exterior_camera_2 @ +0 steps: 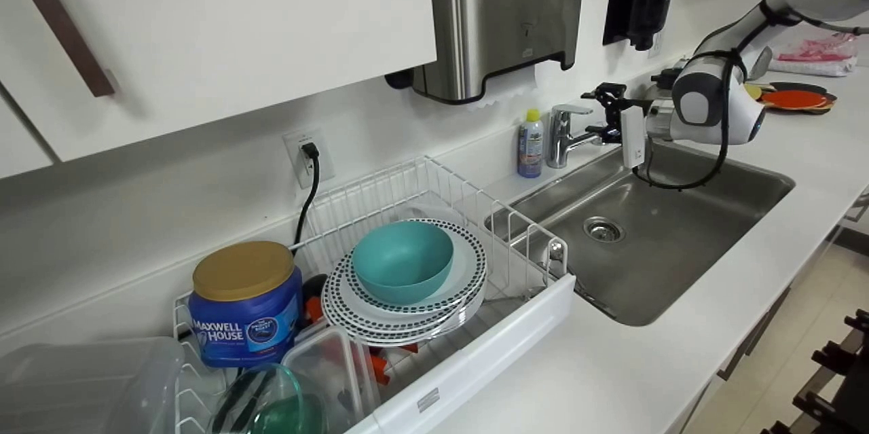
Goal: Open and close the faucet and then put the spoon in the sink on the dish rack
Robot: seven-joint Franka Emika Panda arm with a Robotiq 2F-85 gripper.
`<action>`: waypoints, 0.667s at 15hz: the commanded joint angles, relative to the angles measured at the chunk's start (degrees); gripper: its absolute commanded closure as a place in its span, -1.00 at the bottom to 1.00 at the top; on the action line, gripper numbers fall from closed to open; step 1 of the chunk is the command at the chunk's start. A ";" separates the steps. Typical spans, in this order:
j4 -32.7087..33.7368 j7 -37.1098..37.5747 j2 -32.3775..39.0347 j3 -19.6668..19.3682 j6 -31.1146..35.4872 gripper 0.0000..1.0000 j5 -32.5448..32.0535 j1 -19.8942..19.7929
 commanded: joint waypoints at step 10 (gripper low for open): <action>6.42 -0.58 1.69 0.61 7.08 -0.02 -0.01 0.16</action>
